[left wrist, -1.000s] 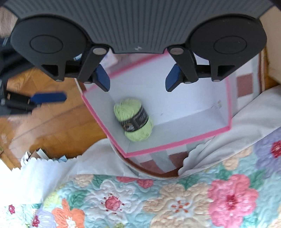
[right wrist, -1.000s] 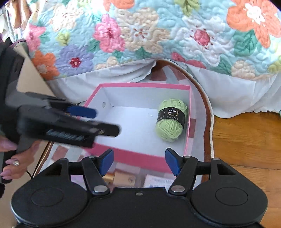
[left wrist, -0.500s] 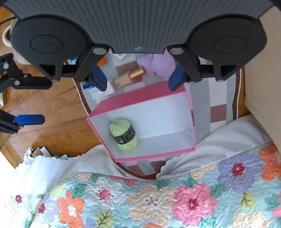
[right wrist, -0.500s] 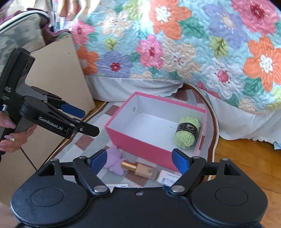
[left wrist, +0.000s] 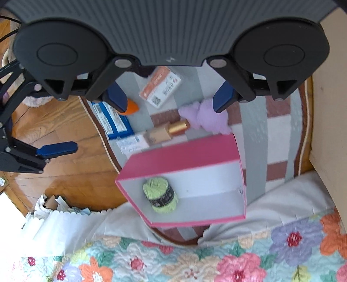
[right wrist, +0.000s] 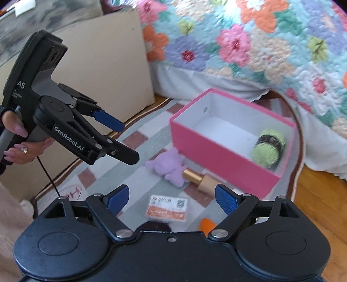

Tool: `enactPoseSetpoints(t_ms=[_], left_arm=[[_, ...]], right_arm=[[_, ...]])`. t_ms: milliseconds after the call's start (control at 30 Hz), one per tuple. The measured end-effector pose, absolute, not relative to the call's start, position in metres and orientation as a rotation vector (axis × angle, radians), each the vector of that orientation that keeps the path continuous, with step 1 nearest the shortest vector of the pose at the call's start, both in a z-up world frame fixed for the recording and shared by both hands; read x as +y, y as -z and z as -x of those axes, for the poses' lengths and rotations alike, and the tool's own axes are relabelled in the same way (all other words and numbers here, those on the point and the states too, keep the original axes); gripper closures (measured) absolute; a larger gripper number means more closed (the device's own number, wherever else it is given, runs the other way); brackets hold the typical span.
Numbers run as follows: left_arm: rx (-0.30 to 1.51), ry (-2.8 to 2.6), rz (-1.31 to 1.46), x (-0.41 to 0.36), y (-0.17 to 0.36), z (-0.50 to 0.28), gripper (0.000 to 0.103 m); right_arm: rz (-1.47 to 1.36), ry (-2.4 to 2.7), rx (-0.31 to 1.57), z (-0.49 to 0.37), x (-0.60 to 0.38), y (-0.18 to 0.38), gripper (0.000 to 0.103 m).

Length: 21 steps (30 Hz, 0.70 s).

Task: Organize objects
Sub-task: 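Move the left tool back toward the white-orange dental floss box, then grasp the white-orange dental floss box with the left tool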

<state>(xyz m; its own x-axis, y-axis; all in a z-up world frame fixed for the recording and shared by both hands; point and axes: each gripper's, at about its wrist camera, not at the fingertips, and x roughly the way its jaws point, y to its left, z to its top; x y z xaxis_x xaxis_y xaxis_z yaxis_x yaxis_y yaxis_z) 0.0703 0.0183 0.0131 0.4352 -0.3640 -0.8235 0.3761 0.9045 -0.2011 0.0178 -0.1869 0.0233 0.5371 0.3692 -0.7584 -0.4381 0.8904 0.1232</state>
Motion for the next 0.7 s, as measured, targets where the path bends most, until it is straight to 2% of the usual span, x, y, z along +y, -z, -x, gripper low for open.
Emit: enactPoseSetpoints(t_ms=[267,467,700], left_arm=[[1.074,0.377,0.007,0.018,0.039,-0.071,0.014],[1.176,0.365,0.181,0.024,0.078,-0.079,0.015],[1.248,0.356,0.310,0.019,0.109,-0.088,0.015]], right_arm=[[0.122,-0.570,0.970,-0.029,-0.168,0.032,0.014],[0.222,-0.569,1.011,-0.042,-0.153,0.068,0.014],[0.119,-0.549,1.008,-0.055,-0.151,0.110,0.014]])
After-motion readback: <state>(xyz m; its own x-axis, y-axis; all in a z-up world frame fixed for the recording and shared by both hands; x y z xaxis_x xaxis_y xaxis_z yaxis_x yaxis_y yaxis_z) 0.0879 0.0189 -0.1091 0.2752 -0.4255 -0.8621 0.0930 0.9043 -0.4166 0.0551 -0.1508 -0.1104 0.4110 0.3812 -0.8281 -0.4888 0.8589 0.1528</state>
